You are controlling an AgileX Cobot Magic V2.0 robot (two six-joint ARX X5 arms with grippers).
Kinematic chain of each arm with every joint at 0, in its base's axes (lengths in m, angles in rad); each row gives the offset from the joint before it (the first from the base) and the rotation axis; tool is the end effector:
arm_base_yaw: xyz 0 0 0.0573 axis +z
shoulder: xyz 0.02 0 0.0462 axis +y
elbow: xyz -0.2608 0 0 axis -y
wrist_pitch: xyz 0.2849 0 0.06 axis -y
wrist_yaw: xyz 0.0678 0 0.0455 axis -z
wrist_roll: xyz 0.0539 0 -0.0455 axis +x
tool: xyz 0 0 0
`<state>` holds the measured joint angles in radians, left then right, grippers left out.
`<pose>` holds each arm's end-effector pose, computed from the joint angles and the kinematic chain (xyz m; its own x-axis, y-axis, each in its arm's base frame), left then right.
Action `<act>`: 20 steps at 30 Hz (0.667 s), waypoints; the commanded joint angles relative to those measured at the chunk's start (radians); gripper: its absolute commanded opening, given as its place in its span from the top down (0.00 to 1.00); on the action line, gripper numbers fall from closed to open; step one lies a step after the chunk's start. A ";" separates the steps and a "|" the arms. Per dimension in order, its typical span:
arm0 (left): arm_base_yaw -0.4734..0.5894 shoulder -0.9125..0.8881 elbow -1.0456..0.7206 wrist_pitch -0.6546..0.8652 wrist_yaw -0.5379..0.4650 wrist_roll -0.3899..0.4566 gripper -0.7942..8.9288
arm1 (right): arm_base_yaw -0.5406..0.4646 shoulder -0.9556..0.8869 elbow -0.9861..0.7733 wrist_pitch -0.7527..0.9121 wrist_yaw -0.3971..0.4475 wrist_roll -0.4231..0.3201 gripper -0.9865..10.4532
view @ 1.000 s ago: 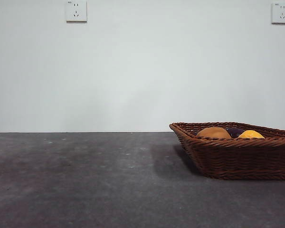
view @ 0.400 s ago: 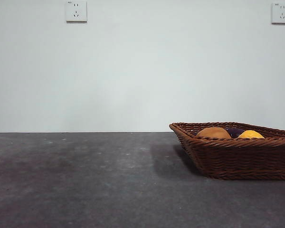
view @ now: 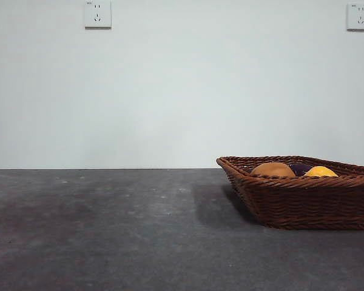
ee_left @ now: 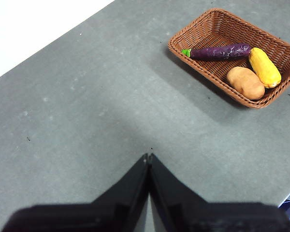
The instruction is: Help me put the vegetables on the table into the basket
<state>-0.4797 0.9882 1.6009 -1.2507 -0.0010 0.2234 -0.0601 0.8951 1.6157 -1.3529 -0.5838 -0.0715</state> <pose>0.1534 -0.0797 0.4617 0.7131 -0.3698 -0.5956 0.5664 0.8046 0.1785 0.1239 0.0223 0.4734 0.7050 0.5098 -0.4931 -0.4349 0.8599 0.2673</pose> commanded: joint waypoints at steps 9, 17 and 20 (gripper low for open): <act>0.003 0.000 -0.002 0.008 0.000 -0.006 0.92 | 0.002 -0.003 0.001 -0.023 -0.003 -0.001 0.91; 0.003 0.003 -0.002 0.010 0.000 -0.006 0.92 | 0.002 0.027 0.001 -0.023 0.002 -0.002 0.91; 0.003 0.010 -0.002 0.010 0.000 -0.006 0.92 | 0.002 0.052 0.001 -0.023 0.004 -0.002 0.91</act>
<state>-0.4797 0.9962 1.6009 -1.2507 -0.0010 0.2234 -0.0601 0.9398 1.6157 -1.3525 -0.5797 -0.0715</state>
